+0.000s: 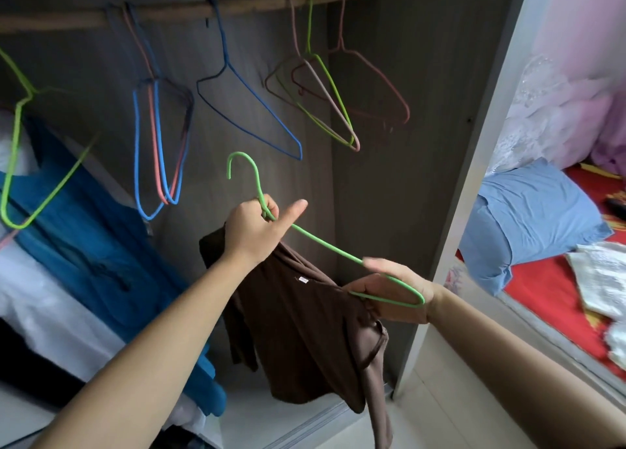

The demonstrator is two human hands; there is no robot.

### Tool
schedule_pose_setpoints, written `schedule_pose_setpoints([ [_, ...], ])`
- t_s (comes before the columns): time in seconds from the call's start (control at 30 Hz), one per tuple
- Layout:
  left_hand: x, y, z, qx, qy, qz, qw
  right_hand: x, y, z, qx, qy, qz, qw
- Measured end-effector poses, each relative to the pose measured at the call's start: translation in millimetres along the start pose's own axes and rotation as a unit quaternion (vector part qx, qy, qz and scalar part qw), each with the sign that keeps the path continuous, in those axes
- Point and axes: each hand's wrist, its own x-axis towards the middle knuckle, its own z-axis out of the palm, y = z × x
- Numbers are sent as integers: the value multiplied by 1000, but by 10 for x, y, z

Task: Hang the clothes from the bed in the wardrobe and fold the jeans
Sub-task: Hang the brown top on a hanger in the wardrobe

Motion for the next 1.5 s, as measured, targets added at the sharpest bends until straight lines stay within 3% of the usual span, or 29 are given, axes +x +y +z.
schedule_pose_setpoints([
  [0.13, 201, 68, -68, -6, 114, -13, 993, 40, 82, -6, 55, 57, 1, 997],
  [0.2, 303, 91, -99, -12, 128, -21, 991, 41, 97, 26, -97, 108, -30, 989],
  [0.23, 334, 88, -102, 9, 128, -11, 992, 27, 87, 54, -218, 129, -61, 965],
  [0.27, 354, 72, -108, 34, 121, 1, 992, 5, 73, 72, -351, 148, -100, 919],
  [0.33, 382, 4, -143, 74, 102, 13, 992, -44, 79, 61, -575, 186, -179, 776],
  [0.37, 389, -49, -172, 86, 97, 13, 991, -78, 105, 39, -641, 210, -213, 707],
  [0.43, 391, -158, -236, 99, 99, 10, 990, -171, 154, 10, -705, 261, -247, 611],
  [0.53, 363, -235, -289, 99, 101, 13, 990, -261, 207, -16, -745, 314, -278, 518],
  [0.63, 344, -256, -304, 105, 89, 19, 990, -303, 222, -11, -753, 339, -314, 469],
  [0.87, 305, -438, -374, 163, 86, 95, 978, -427, 298, -1, -730, 394, -372, 416],
  [1.03, 275, -510, -374, 188, 109, 178, 960, -468, 318, 24, -711, 384, -334, 486],
  [1.2, 288, -521, -338, 196, 101, 226, 949, -503, 280, 27, -715, 356, -295, 525],
  [1.5, 235, -467, -195, 196, 54, 256, 945, -537, 309, 30, -741, 313, -238, 544],
])
